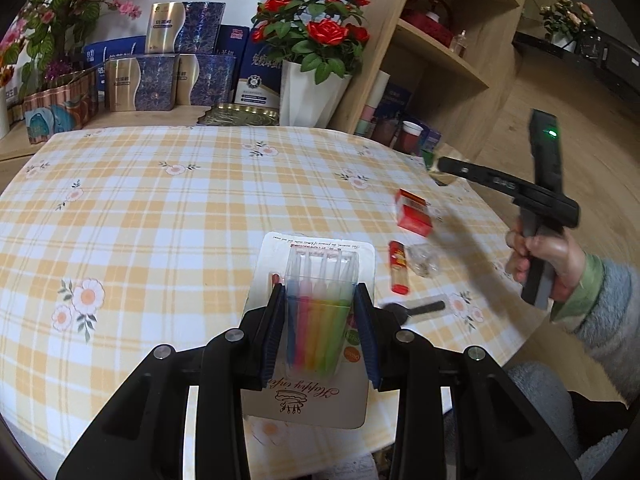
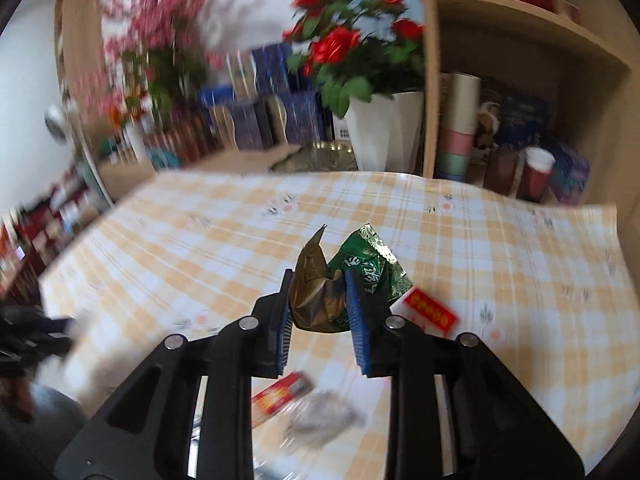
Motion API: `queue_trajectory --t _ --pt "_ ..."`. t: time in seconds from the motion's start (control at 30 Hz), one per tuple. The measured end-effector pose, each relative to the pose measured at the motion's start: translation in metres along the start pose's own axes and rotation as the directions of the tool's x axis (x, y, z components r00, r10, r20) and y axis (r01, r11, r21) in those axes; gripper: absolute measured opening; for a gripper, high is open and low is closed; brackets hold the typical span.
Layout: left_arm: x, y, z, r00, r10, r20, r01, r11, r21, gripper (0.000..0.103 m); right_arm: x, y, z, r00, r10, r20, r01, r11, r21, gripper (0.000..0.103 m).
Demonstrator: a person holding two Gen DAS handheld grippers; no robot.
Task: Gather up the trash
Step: 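Carry the candy wrapper and candle pack over the bin with both grippers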
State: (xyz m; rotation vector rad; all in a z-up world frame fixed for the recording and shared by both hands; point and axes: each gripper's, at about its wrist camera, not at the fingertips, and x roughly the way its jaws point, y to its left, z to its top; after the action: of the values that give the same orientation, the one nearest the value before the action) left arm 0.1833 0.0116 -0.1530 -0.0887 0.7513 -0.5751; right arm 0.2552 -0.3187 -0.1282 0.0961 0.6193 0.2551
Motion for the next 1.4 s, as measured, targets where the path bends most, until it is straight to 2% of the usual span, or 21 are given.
queue_trajectory --t 0.13,0.2,0.37,0.53,0.83,1.07,1.2,1.33,1.4 --pt "-0.011 -0.013 -0.009 1.0 -0.011 -0.001 0.011 1.0 0.01 0.034 -0.046 0.009 -0.029 0.998 -0.037 0.043 0.037 0.999 0.014 0.028" --pt "-0.017 -0.02 -0.014 1.0 -0.022 -0.004 0.022 1.0 0.016 0.034 -0.074 0.017 -0.05 0.998 -0.027 0.06 0.025 0.999 0.026 0.028" --pt "-0.033 -0.044 -0.031 0.999 -0.043 -0.017 0.044 0.998 0.033 0.034 -0.115 0.037 -0.093 0.999 -0.006 0.041 0.005 1.0 0.025 0.028" --pt "-0.049 -0.063 -0.056 0.998 -0.053 -0.032 0.055 0.997 0.046 0.034 -0.139 0.06 -0.134 0.998 0.058 -0.006 -0.058 0.997 0.05 0.028" --pt "-0.085 -0.083 -0.091 0.999 -0.031 -0.031 0.033 0.997 0.065 0.034 -0.142 0.118 -0.197 0.976 0.159 -0.147 -0.161 0.987 -0.003 0.028" --pt "-0.099 -0.081 -0.109 0.999 0.002 -0.033 0.0 0.999 0.049 0.034 -0.134 0.148 -0.247 0.93 0.203 -0.305 -0.223 0.974 -0.03 0.028" --pt "-0.099 -0.083 -0.121 0.999 0.013 -0.046 -0.011 0.999 0.043 0.034 -0.121 0.15 -0.255 0.913 0.205 -0.353 -0.231 0.972 -0.034 0.028" --pt "-0.098 -0.083 -0.128 0.998 0.015 -0.06 -0.013 0.999 0.041 0.034 -0.11 0.15 -0.258 0.9 0.223 -0.374 -0.235 0.972 0.014 0.029" --pt "-0.098 -0.082 -0.13 0.998 0.019 -0.063 -0.017 0.999 0.043 0.034 -0.106 0.151 -0.261 0.895 0.221 -0.389 -0.232 0.973 0.019 0.034"
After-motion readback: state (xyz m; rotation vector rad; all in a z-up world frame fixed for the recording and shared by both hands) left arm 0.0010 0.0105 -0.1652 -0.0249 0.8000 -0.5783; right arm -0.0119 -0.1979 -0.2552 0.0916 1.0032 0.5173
